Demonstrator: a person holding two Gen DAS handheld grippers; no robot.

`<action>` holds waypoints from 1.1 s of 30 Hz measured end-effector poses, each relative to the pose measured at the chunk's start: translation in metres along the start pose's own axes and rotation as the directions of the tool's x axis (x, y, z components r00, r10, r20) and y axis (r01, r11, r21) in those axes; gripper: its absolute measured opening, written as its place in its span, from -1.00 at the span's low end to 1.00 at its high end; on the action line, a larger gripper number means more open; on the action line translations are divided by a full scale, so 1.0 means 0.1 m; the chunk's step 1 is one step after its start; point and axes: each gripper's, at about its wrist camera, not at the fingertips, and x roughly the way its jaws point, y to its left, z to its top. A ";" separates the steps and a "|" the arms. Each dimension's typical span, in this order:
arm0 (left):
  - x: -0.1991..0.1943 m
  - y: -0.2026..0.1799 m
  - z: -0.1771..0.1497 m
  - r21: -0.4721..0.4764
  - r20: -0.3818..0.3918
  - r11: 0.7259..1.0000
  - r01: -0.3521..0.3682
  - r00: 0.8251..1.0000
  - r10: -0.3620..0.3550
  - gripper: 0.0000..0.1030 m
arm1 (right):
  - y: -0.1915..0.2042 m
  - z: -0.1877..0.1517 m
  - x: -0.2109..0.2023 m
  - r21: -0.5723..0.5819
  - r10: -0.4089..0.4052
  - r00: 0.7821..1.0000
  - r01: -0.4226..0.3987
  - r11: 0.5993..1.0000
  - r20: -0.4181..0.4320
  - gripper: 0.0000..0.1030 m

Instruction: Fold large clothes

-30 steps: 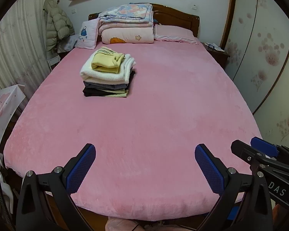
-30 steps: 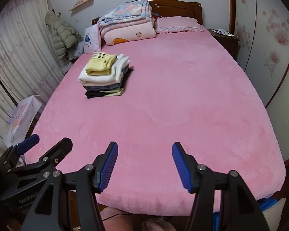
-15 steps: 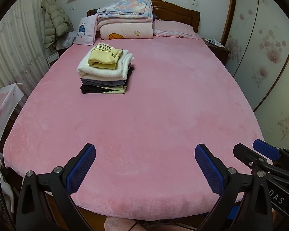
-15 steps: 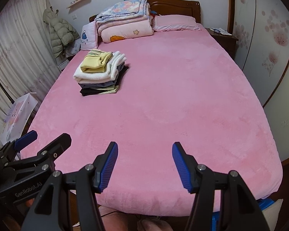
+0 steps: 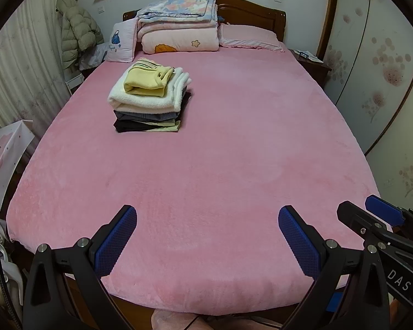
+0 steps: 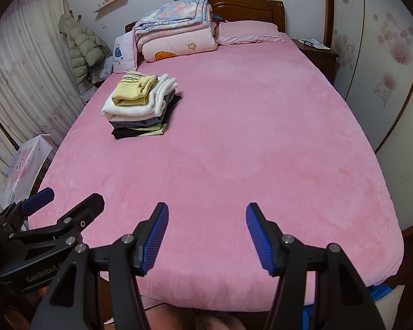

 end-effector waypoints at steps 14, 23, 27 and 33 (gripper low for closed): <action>0.07 0.01 0.03 -0.001 -0.019 1.000 0.008 1.000 -0.008 0.98 | -0.05 0.00 0.09 0.004 -0.001 1.000 0.001 1.000 -0.012 0.15; 0.09 0.00 0.03 0.000 -0.018 1.000 0.006 1.000 -0.006 0.98 | -0.05 -0.01 0.11 0.005 -0.004 1.000 0.004 1.000 -0.013 0.15; 0.12 0.00 0.02 0.000 -0.026 1.000 0.005 1.000 -0.005 0.98 | -0.05 -0.02 0.11 0.006 -0.002 1.000 0.002 1.000 -0.017 0.15; 0.12 0.00 0.02 0.000 -0.026 1.000 0.005 1.000 -0.005 0.98 | -0.06 -0.03 0.12 0.008 -0.001 1.000 0.001 1.000 -0.019 0.15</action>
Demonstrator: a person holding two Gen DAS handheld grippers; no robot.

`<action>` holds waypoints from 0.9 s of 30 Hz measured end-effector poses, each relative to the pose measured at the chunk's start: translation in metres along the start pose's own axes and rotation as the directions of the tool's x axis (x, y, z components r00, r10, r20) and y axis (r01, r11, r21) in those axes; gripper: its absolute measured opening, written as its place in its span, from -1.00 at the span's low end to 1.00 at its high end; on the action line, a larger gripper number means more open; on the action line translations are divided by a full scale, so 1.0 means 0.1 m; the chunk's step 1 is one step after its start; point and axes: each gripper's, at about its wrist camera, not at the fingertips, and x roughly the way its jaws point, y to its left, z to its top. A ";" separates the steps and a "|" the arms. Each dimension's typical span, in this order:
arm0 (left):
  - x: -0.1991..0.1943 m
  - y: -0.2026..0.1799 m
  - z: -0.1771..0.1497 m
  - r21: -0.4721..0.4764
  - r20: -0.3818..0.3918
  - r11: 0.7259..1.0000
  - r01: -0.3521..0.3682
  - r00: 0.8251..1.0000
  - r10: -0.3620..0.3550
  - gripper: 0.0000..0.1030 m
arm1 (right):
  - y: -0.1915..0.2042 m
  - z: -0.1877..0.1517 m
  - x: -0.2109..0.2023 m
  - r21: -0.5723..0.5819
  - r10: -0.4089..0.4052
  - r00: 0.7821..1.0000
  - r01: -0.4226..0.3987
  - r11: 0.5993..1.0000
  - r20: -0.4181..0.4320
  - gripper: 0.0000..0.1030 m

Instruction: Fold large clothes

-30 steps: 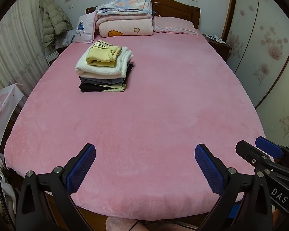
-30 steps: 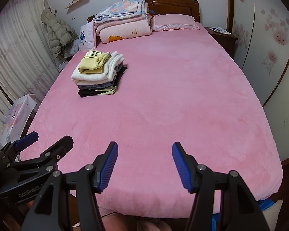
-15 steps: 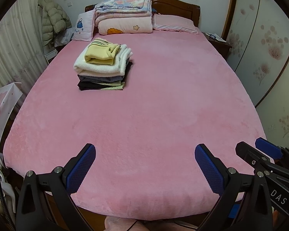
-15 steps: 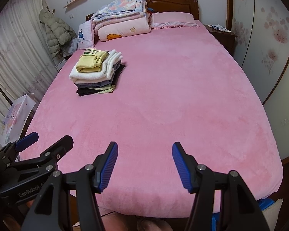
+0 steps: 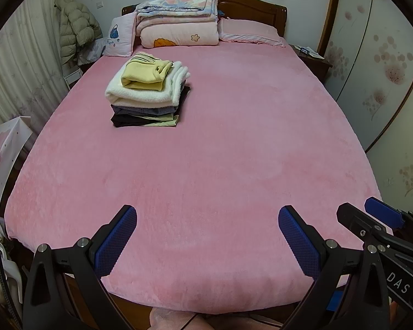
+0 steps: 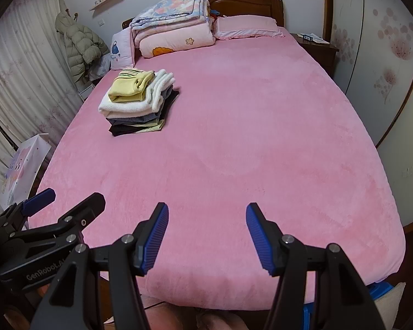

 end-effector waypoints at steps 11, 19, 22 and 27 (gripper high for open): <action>0.02 0.00 -0.01 -0.002 -0.005 1.000 0.002 1.000 -0.002 0.98 | -0.01 0.01 0.00 0.000 0.001 1.000 -0.001 1.000 -0.002 0.15; 0.02 0.04 -0.04 -0.002 -0.008 1.000 0.004 1.000 -0.004 0.98 | -0.03 -0.02 0.03 0.002 0.001 1.000 -0.001 1.000 -0.006 0.15; 0.02 0.03 -0.03 -0.001 -0.010 1.000 0.005 1.000 -0.005 0.98 | -0.03 -0.03 0.03 0.004 0.002 1.000 -0.002 1.000 -0.009 0.15; 0.02 0.03 -0.03 -0.001 -0.012 1.000 0.007 1.000 -0.007 0.98 | -0.06 -0.02 0.05 0.003 0.002 1.000 -0.002 1.000 -0.012 0.15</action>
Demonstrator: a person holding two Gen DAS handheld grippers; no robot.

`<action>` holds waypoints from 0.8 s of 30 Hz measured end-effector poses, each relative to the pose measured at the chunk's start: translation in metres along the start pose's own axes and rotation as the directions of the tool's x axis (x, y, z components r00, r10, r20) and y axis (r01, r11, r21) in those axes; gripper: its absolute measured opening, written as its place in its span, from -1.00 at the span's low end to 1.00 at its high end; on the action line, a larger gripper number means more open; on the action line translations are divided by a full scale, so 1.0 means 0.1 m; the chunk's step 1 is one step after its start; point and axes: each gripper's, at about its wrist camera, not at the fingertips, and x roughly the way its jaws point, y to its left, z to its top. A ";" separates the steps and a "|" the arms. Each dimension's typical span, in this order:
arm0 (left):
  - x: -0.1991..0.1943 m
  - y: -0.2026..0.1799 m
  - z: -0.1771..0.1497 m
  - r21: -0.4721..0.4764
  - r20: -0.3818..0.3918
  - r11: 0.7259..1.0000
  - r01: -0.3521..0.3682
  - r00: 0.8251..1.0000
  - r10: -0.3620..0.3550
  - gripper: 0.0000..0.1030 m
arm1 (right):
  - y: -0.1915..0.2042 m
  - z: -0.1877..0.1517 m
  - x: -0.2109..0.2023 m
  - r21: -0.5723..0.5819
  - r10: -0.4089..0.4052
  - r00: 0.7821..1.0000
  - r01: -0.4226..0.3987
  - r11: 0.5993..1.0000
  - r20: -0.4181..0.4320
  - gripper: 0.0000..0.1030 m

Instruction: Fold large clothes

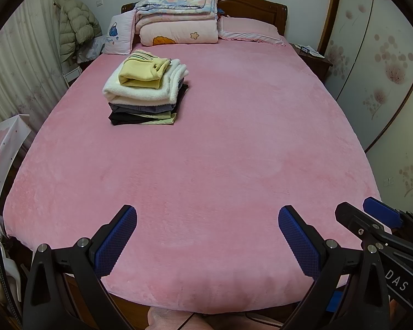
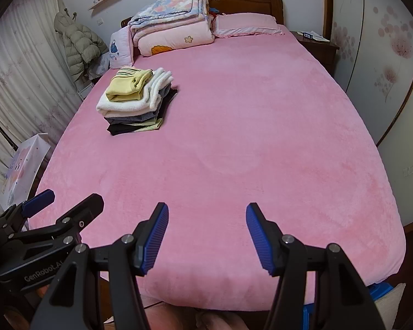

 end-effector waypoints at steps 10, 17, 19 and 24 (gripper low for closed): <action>0.02 -0.01 -0.01 -0.004 -0.008 1.000 0.001 1.000 -0.001 0.98 | -0.05 0.00 0.04 -0.006 0.004 1.000 -0.004 1.000 -0.006 0.15; 0.00 -0.07 0.00 -0.002 -0.014 1.000 -0.005 1.000 0.005 0.98 | -0.07 0.00 0.05 -0.007 0.005 1.000 -0.005 1.000 -0.009 0.15; 0.00 -0.08 0.00 -0.002 -0.013 1.000 -0.005 1.000 0.005 0.98 | -0.08 -0.01 0.05 -0.007 0.005 1.000 -0.005 1.000 -0.007 0.15; 0.00 -0.09 0.00 0.002 -0.020 1.000 -0.004 1.000 0.004 0.98 | -0.10 0.02 0.04 -0.004 0.007 1.000 -0.007 1.000 -0.009 0.15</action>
